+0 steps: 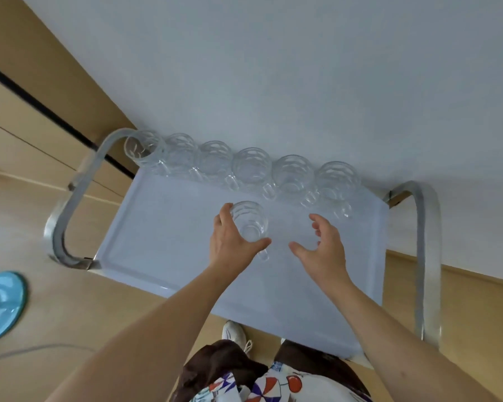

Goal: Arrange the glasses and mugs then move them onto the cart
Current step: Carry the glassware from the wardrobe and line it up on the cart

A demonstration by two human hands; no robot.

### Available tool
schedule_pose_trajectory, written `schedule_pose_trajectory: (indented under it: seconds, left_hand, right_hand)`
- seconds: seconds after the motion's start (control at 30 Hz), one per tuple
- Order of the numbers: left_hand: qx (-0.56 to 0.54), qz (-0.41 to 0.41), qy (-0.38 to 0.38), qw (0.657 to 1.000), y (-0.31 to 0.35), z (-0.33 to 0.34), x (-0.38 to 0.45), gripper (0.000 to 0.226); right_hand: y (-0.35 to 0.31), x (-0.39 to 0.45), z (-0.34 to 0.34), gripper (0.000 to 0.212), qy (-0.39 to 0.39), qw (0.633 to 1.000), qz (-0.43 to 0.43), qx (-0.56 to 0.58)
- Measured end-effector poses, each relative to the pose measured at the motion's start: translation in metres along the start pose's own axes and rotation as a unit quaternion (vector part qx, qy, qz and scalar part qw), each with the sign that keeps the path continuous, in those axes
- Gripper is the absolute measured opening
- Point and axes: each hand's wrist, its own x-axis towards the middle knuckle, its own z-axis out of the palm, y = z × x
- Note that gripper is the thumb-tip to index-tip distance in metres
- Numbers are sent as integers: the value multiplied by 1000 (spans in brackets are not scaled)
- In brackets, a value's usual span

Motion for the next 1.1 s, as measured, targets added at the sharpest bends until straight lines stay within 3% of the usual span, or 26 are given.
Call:
schedule_pose_trajectory:
  seconds: [0.37, 0.73, 1.1]
  left_hand:
    - [-29, -102, 101, 989, -82, -102, 38, 116]
    - [-76, -106, 104, 986, -132, -179, 119, 114]
    - [-67, -106, 104, 987, -129, -187, 162, 122]
  right_hand:
    - [-73, 7, 92, 79, -118, 972, -116, -169]
    - [-131, 6, 191, 80, -107, 966, -88, -218]
    - [-148, -5, 220, 79, -58, 976, -35, -209]
